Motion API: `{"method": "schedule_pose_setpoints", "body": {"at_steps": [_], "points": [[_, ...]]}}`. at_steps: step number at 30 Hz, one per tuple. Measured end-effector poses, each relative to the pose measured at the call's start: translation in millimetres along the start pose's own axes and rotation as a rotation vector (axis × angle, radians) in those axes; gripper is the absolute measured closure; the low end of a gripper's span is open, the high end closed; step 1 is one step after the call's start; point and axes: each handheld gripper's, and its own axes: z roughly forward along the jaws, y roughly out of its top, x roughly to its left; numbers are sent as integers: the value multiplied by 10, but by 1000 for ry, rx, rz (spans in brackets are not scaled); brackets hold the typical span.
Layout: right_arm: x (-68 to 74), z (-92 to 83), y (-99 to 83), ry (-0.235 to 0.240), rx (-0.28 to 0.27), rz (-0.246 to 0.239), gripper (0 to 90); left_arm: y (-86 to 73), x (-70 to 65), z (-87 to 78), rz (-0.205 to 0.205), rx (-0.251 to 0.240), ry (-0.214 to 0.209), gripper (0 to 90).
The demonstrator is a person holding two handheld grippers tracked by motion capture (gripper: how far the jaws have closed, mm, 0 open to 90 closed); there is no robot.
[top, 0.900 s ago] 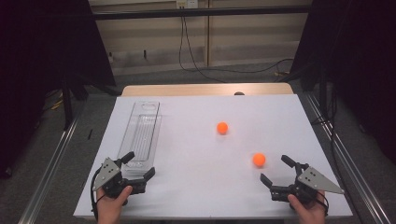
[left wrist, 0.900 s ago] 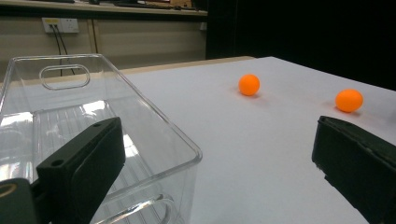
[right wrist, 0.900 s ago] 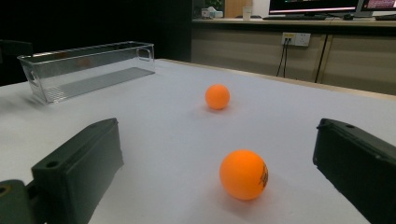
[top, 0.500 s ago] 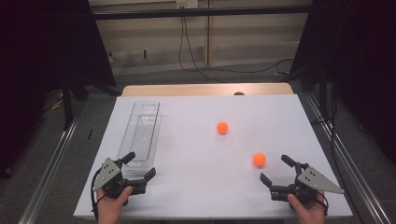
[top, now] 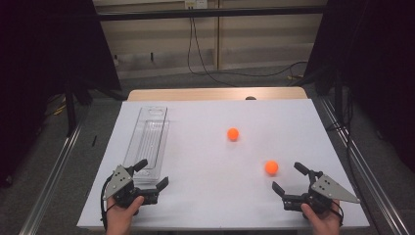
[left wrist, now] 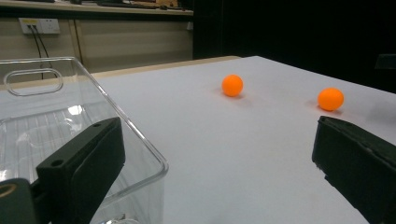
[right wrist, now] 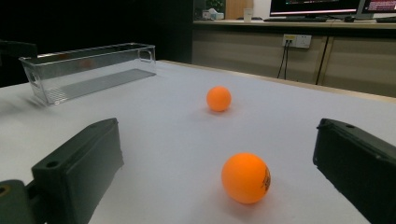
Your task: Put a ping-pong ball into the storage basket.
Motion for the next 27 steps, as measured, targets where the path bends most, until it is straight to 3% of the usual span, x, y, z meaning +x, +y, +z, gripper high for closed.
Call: {"method": "schedule_pose_setpoints", "body": {"at_steps": [8,15,25,27], "points": [[-10,-4,4,-2,-3,7,8,13,-40,32,21,15,-10,26],[-18,-10,6,-7,-5,8,8,32,-92,88,-26,-4,-45,25],[-19,-9,7,-7,-7,6,9,78,-129,153,-29,8,-60,23],[-18,-6,4,-4,-4,4,8,104,-139,184,-48,4,-63,23]]}}
